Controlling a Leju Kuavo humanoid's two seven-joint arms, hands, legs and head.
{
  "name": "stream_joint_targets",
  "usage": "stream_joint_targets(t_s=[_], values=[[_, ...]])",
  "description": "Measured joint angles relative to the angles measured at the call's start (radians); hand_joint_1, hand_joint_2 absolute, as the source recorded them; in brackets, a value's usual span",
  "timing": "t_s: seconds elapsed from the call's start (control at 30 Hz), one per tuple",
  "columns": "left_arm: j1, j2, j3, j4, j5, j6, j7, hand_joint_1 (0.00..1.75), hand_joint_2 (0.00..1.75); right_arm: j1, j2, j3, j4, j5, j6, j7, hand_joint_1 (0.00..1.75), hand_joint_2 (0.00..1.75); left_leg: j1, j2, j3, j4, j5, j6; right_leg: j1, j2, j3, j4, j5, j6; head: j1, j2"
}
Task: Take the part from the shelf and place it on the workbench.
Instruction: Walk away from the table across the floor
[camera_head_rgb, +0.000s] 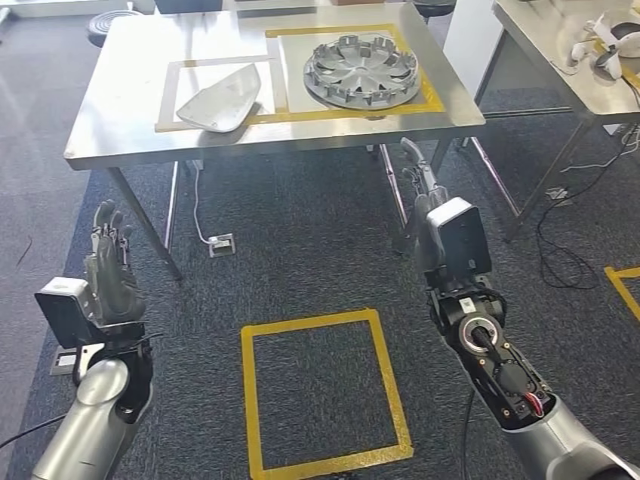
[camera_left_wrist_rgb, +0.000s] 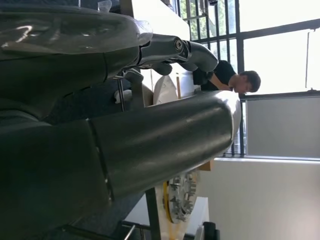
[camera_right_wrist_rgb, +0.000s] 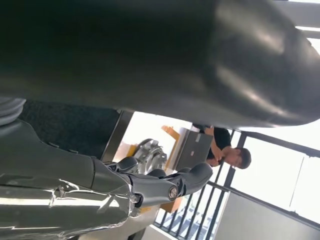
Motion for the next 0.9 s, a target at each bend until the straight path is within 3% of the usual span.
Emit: stream_joint_targets(t_s=[0.07,0.1,0.17,0.23,0.3,0.37,0.4,0.43,0.47,0.53,0.6,0.7,0.73,0.8,0.87,0.9], values=[[-0.001,0.000,0.000,-0.001,0.000,0.001,0.000,0.00,0.00,-0.004,0.000,-0.002,0.001,-0.003,0.004,0.000,0.00,0.00,-0.003,0.008,-0.003,0.004,0.001,-0.006,0.008,-0.019,0.079,-0.134,0.034,-0.011,0.005,0.000],[-0.001,0.000,0.000,-0.002,0.000,0.001,0.001,0.00,0.00,-0.005,0.000,-0.003,0.001,-0.004,0.005,0.000,0.00,0.00,-0.005,0.012,-0.007,0.006,0.003,-0.011,0.013,-0.024,0.096,-0.167,0.036,-0.017,0.006,0.000],[-0.001,0.000,0.000,-0.003,0.000,0.003,0.002,0.00,0.00,-0.006,0.000,-0.004,0.001,-0.006,0.006,0.000,0.00,0.00,-0.007,0.022,-0.013,0.008,0.008,-0.022,0.017,-0.017,0.097,-0.181,0.036,-0.028,0.005,0.000],[-0.003,0.000,0.000,-0.006,0.001,0.002,0.002,0.00,0.00,-0.005,0.000,-0.005,0.000,-0.008,0.006,0.000,0.00,0.00,-0.006,0.021,-0.021,0.024,-0.006,-0.032,0.010,-0.005,0.097,-0.191,0.044,-0.039,0.000,0.000],[-0.006,0.000,0.000,-0.007,0.001,0.000,0.003,0.00,0.00,-0.006,0.000,-0.005,0.000,-0.008,0.007,0.000,0.00,0.00,-0.005,0.003,-0.062,0.114,-0.062,-0.041,0.005,0.004,0.095,-0.199,0.053,-0.050,-0.012,0.000],[-0.004,0.001,-0.001,-0.008,0.001,0.000,0.003,0.00,0.00,-0.006,0.000,-0.004,0.000,-0.008,0.008,0.003,0.00,0.00,-0.003,-0.010,-0.134,0.261,-0.128,-0.046,0.006,0.015,0.086,-0.199,0.060,-0.055,-0.024,0.000],[-0.002,0.002,-0.001,-0.008,0.001,0.000,0.004,0.00,0.00,-0.005,0.000,-0.004,0.000,-0.009,0.010,0.005,0.00,0.00,-0.002,-0.011,-0.159,0.311,-0.141,-0.047,0.006,0.022,0.081,-0.199,0.063,-0.055,-0.028,0.000],[0.000,0.004,-0.001,-0.008,0.001,0.000,0.004,0.00,0.00,-0.005,0.000,-0.004,0.000,-0.009,0.011,0.007,0.00,0.00,-0.001,-0.012,-0.165,0.321,-0.133,-0.047,0.006,0.030,0.077,-0.199,0.067,-0.055,-0.033,0.000],[0.000,0.005,-0.001,-0.008,0.001,0.001,0.004,0.00,0.00,-0.004,0.000,-0.004,0.000,-0.009,0.012,0.008,0.00,0.00,0.000,-0.013,-0.148,0.287,-0.107,-0.045,0.006,0.039,0.075,-0.198,0.070,-0.053,-0.037,0.000],[0.000,0.007,-0.001,-0.009,0.001,0.004,0.005,0.00,0.00,-0.004,0.001,-0.004,0.000,-0.009,0.016,0.008,0.00,0.00,0.001,-0.033,-0.070,0.135,-0.036,-0.038,0.007,0.055,0.071,-0.197,0.074,-0.048,-0.046,0.000],[0.000,0.007,-0.001,-0.013,0.001,0.008,0.007,0.00,0.00,-0.005,0.002,-0.004,0.000,-0.011,0.019,0.008,0.00,0.00,0.002,-0.052,-0.017,0.025,0.000,-0.032,0.009,0.069,0.065,-0.194,0.079,-0.040,-0.049,0.000],[0.001,0.008,-0.001,-0.017,0.000,0.011,0.010,0.00,0.00,-0.004,0.002,-0.005,0.000,-0.012,0.023,0.007,0.00,0.00,0.000,-0.040,-0.012,0.004,0.010,-0.021,0.006,0.081,0.055,-0.194,0.086,-0.023,-0.045,0.000],[0.001,0.008,-0.001,-0.019,0.000,0.011,0.011,0.00,0.00,-0.004,0.003,-0.006,0.000,-0.012,0.023,0.007,0.00,0.00,0.001,-0.032,-0.012,0.000,0.014,-0.014,0.006,0.074,0.048,-0.184,0.077,-0.018,-0.044,0.000],[0.002,0.008,-0.001,-0.023,0.000,0.011,0.011,0.00,0.00,-0.005,0.003,-0.007,0.000,-0.012,0.023,0.007,0.00,0.00,0.005,-0.017,-0.014,-0.007,0.022,-0.003,0.005,0.045,0.011,-0.102,0.024,-0.009,-0.036,0.000],[0.005,0.008,-0.001,-0.024,0.000,0.010,0.012,0.00,0.00,-0.004,0.004,-0.008,0.001,-0.013,0.023,0.007,0.00,0.00,0.004,-0.005,-0.019,-0.007,0.025,0.000,0.003,0.023,-0.049,0.047,-0.051,0.000,-0.023,0.000],[0.008,0.008,-0.001,-0.024,0.000,0.010,0.012,0.00,0.00,-0.003,0.004,-0.008,0.001,-0.013,0.023,0.007,0.00,0.00,0.004,0.002,-0.021,-0.006,0.026,0.000,0.001,0.021,-0.069,0.103,-0.072,0.003,-0.017,0.000]])
